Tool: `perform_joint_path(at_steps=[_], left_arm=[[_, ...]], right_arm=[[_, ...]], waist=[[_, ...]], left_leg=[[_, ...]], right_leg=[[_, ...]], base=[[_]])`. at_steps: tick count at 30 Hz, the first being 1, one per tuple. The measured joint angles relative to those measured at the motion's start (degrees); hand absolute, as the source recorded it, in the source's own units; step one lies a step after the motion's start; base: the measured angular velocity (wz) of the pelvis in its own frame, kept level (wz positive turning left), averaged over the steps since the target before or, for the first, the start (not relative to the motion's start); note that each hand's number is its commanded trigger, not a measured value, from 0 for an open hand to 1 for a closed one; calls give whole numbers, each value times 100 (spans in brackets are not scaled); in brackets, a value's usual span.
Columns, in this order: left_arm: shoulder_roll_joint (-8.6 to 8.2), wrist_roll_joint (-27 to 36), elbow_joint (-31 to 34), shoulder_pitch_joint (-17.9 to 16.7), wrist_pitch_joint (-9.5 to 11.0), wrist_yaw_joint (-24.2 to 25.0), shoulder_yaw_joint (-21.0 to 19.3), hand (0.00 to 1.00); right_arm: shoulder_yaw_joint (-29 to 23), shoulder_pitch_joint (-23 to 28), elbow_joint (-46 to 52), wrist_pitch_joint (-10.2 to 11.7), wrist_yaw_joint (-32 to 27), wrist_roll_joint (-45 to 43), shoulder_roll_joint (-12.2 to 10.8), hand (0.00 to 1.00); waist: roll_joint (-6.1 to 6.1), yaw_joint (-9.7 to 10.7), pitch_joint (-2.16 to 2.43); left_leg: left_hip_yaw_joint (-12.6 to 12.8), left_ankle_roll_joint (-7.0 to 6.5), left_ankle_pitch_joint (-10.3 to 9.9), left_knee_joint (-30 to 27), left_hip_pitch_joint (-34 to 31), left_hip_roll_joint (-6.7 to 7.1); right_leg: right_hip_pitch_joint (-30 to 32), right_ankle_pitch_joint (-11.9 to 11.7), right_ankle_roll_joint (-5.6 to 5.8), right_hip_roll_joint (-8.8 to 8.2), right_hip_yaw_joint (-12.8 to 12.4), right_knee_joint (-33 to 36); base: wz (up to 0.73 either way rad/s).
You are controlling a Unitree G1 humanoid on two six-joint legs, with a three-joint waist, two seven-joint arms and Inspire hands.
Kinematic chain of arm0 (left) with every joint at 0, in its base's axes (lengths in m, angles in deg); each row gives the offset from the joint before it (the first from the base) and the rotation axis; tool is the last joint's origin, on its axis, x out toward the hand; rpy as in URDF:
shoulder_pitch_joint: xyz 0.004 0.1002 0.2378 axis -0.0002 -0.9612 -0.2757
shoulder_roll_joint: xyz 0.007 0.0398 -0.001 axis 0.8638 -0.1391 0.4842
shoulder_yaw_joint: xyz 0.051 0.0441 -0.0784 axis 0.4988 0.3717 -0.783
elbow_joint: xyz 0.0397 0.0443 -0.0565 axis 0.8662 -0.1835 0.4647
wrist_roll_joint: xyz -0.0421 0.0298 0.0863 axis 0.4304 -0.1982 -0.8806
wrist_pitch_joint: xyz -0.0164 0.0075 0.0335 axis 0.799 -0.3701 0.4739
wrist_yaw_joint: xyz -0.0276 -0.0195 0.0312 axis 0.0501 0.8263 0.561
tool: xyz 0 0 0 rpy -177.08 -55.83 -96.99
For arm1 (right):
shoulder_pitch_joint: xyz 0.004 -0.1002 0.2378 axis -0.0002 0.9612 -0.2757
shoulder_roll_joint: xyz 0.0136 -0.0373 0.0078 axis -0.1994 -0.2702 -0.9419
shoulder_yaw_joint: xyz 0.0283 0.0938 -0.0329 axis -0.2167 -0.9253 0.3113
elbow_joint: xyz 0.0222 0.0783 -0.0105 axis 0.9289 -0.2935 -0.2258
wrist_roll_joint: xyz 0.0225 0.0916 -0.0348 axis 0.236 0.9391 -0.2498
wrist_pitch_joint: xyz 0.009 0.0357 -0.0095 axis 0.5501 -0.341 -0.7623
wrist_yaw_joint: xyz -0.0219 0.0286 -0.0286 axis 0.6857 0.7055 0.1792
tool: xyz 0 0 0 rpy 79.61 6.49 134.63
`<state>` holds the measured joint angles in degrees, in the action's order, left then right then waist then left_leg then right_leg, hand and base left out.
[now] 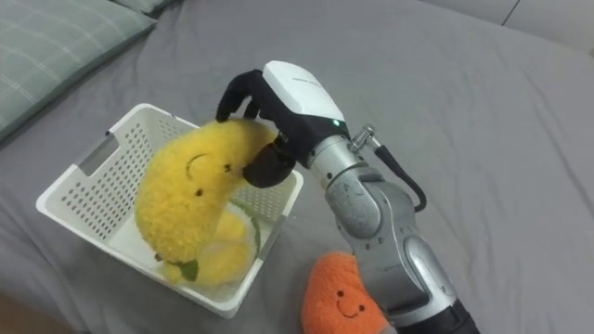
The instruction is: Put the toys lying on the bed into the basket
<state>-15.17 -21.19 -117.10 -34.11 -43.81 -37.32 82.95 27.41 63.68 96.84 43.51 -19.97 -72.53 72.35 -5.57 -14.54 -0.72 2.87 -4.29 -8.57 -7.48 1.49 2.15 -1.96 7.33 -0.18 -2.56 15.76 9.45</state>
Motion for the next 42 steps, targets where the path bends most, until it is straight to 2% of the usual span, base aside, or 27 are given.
perform_joint_path(at_steps=[6, 42], left_arm=[[-25, 1, 34, 22, -40, 16, 1, 0], [-56, -4, 35, 24, -41, 110, -10, 0]], right_arm=[[0, 0, -1, -125, 4, -1, 1, 0], [-8, 58, -7, -130, 11, -28, 8, 0]], waist=[[-13, 4, 8], [-13, 21, 8]], left_leg=[[0, -1, 0, -4, 1, 3], [-6, -2, 0, -13, -28, 13]], right_leg=[[0, 0, 0, -3, 0, 3], [-2, 0, 0, -11, -9, 0]], base=[[0], [0]])
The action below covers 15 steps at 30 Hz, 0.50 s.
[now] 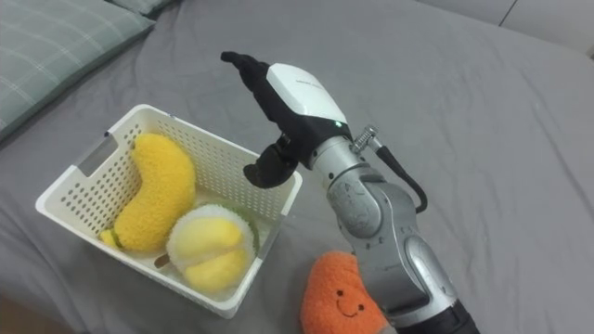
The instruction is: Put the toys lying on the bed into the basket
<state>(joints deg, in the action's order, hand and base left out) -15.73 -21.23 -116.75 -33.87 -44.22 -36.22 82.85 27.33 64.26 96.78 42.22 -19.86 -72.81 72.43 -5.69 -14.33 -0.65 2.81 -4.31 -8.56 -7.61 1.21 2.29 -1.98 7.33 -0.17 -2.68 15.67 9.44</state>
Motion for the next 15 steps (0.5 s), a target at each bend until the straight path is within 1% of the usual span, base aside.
perform_joint_path(at_steps=[4, 10, 14, 15], left_arm=[[0, 0, -2, -1, 0, 0, 2, 0], [5, 12, -8, -24, 2, -2, -3, 0], [15, 13, -8, -119, 5, -57, -28, 0], [6, 13, -8, -149, 5, -99, -67, 0]], right_arm=[[0, 33, -163, -3, 0, -8, 3, 0], [-15, 260, -164, -9, 0, 49, 76, 0], [-160, 534, -163, 17, -15, 298, 72, 0], [-238, 618, -163, 16, -17, 363, 57, 0]], waist=[[1, 1, -1], [3, 18, -2], [9, 51, -7], [-6, 71, 4]], left_leg=[[-2, -1, 0, 0, 0, 4], [-16, -5, 0, 5, 31, 24], [5, -9, -2, 8, 44, 25], [5, -9, -2, 8, 49, 27]], right_leg=[[-1, 0, 0, -2, -4, 0], [-4, 10, 16, -15, -43, 1], [-18, 10, 17, -8, -139, 1], [-18, 10, 17, -10, -141, 2]], base=[[0], [-1], [-3], [0]])
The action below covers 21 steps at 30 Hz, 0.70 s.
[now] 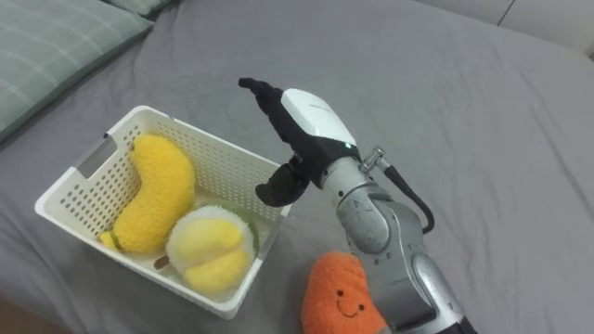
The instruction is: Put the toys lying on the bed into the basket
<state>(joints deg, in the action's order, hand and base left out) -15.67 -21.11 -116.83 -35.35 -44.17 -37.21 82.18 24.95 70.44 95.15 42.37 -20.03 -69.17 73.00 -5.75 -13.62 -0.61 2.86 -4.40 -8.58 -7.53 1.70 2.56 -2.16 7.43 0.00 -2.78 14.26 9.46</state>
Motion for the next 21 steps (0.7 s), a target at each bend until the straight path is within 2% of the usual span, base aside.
perform_joint_path(at_steps=[4, 8, 10, 15, 19, 21], left_arm=[[-19, 5, 1, -98, -3, -195, -100, 0], [-136, 3, 4, -131, -4, -287, -211, 0], [-154, 3, 3, -173, -4, -288, -253, 0], [-175, -3, 15, -215, 4, -410, -347, 0], [-231, 11, 31, -254, 8, -559, -369, 0], [-258, 54, 29, -260, 9, -638, -368, 0]], right_arm=[[-272, 178, 0, 9, -92, 413, 12, 0], [-698, 524, -1, 12, -305, 810, -73, 0], [-736, 738, -11, 40, -533, 832, -80, 0], [-862, 1120, -495, 136, -821, 1062, -102, 0], [-1022, 1321, -696, 138, -917, 1234, -105, 0], [-1044, 1367, -900, 199, -954, 1359, -111, 0]], waist=[[44, 104, -25], [102, 158, -19], [145, 280, -19], [228, 459, 30], [342, 563, 32], [352, 612, 44]], left_leg=[[-3, 0, -1, -9, -12, 1], [8, -3, -2, -10, -5, 5], [11, -3, -2, -15, -1, 5], [40, -4, -2, -15, 37, 3], [155, -8, -9, -5, 97, -10], [161, -8, -9, -5, 121, -13]], right_leg=[[-3, 2, 3, 3, -14, 1], [-8, 3, 5, -4, -11, 9], [-12, 4, 6, -6, -8, 10], [-39, 5, 8, -5, -33, 9], [-55, 9, 13, 12, -176, 9], [-79, 9, 12, 12, -180, 8]], base=[[0], [0], [0], [-2], [-13], [-5]])
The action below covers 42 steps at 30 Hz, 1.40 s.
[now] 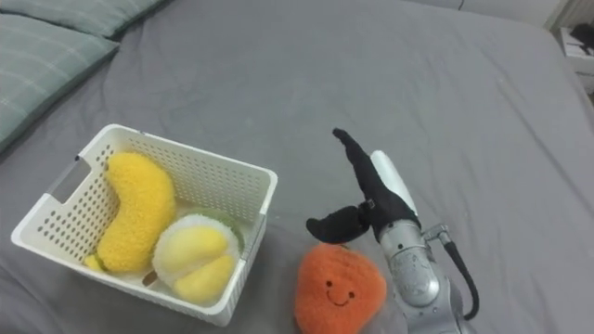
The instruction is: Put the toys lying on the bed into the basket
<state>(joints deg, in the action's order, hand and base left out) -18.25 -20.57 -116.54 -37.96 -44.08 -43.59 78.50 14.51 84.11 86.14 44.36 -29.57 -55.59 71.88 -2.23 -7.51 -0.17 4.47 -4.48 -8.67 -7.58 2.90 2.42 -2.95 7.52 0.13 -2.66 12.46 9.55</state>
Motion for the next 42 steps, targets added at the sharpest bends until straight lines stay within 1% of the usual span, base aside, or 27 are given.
perform_joint_path(at_steps=[1, 3, 6, 9, 12, 16, 18, 20, 21, 22, 23, 24, 25, 28, 32, 38, 40, 42], left_arm=[[-3, 96, 0, 4, 13, -10, 0, 0], [0, 223, -5, 8, 44, -10, 44, 0], [1, 274, -4, 34, 44, -6, 176, 0], [2, 276, 0, 34, 43, 9, 192, 0], [-5, 277, 168, -37, 30, 19, 213, 0], [-44, 273, 262, -73, 31, 19, 215, 0], [-50, 274, 264, -74, 23, 21, 215, 0], [-49, 271, 263, -74, 1, 42, 211, 0], [-46, 270, 263, -78, -12, 81, 205, 0], [-42, 271, 263, -83, -13, 105, 204, 0], [-39, 273, 262, -91, -14, 129, 204, 0], [-42, 279, 261, -93, -15, 129, 205, 0], [-46, 278, 262, -92, -15, 129, 205, 0], [-75, 272, 300, -137, -19, 129, 205, 0], [-76, 224, 347, -201, -19, 141, 199, 0], [-82, 231, 351, -200, -14, 140, 204, 0], [-84, 231, 365, -201, -14, 140, 204, 0], [-90, 231, 385, -200, -13, 141, 204, 0]], right_arm=[[-9, 0, -213, 1, 0, 106, -2, 0], [-5, 1, -533, 1, 0, 137, -21, 0], [-4, 27, -942, -18, 6, 132, -69, 0], [-3, 63, -1169, -10, 14, 127, -102, 0], [15, 84, -1584, -14, 31, 113, -117, 0], [129, 132, -2043, -16, 101, -59, -162, 0], [185, 137, -2350, -21, 199, -264, -239, 0], [222, 137, -2516, -22, 213, -398, -260, 0], [224, 137, -2578, -22, 212, -495, -261, 10], [223, 136, -2606, -19, 208, -545, -261, 17], [222, 134, -2668, -18, 190, -580, -261, 51], [223, 114, -2796, 20, 161, -582, -263, 65], [222, 107, -2885, 48, 139, -584, -266, 100], [161, 115, -3119, 74, 44, -594, -304, 100], [14, 55, -3347, 206, -145, -690, -328, 100], [-47, 5, -3558, 211, -158, -700, -396, 100], [-41, 32, -3559, 206, -152, -703, -471, 100], [-29, 34, -3559, 206, -132, -703, -500, 100]], waist=[[-20, 48, 15], [-51, 101, 25], [-85, 132, 17], [-88, 139, 13], [-125, 109, 22], [-119, 93, 23], [-105, 82, 17], [-92, 79, 10], [-85, 77, 10], [-80, 77, 9], [-74, 64, 9], [-75, 63, 11], [-77, 64, 12], [-76, 75, 12], [-74, 80, 13], [-71, 82, 12], [-72, 83, 12], [-71, 84, 12]], left_leg=[[12, 1, -1, 0, 24, -4], [11, 0, -1, 4, 23, -3], [26, -9, -7, -3, 0, 8], [40, -18, -12, -11, -6, 13], [39, -26, -18, -22, -10, 15], [37, -35, -24, -23, -8, 18], [10, -37, -30, -22, -9, 18], [7, -38, -35, -20, -10, 19], [8, -38, -38, -19, -10, 19], [6, -38, -42, -17, -10, 19], [6, -36, -54, -10, -10, 17], [7, -36, -59, -10, -6, 15], [7, -36, -60, -10, -6, 15], [5, -39, -67, -16, -8, 16], [6, -38, -75, -16, -6, 15], [5, -37, -76, -15, -8, 13], [4, -38, -77, -15, -11, 14], [4, -39, -78, -15, -12, 14]], right_leg=[[-17, 0, 0, 6, -23, 4], [-23, -1, -1, 7, -34, 9], [1, -3, 3, 4, -82, 15], [5, -6, 9, 4, -103, 7], [11, -3, 15, 0, -100, 5], [11, -3, 21, -8, -76, 3], [3, -4, 23, -8, -54, 3], [2, -4, 23, -7, -50, 3], [1, -4, 23, -6, -49, 3], [0, -4, 23, -7, -42, 2], [-7, -2, 26, -5, -41, 3], [-11, -2, 27, -1, -48, 1], [-11, -1, 27, 0, -51, 1], [-13, -1, 28, -2, -41, -4], [-12, 1, 31, 0, -28, -4], [-13, 1, 31, 2, -52, -7], [-12, 1, 31, 2, -52, -9], [-11, 1, 32, 0, -52, -9]], base=[[0], [-2], [-3], [-1], [0], [0], [4], [0], [0], [0], [0], [0], [0], [0], [0], [0], [0], [0]])
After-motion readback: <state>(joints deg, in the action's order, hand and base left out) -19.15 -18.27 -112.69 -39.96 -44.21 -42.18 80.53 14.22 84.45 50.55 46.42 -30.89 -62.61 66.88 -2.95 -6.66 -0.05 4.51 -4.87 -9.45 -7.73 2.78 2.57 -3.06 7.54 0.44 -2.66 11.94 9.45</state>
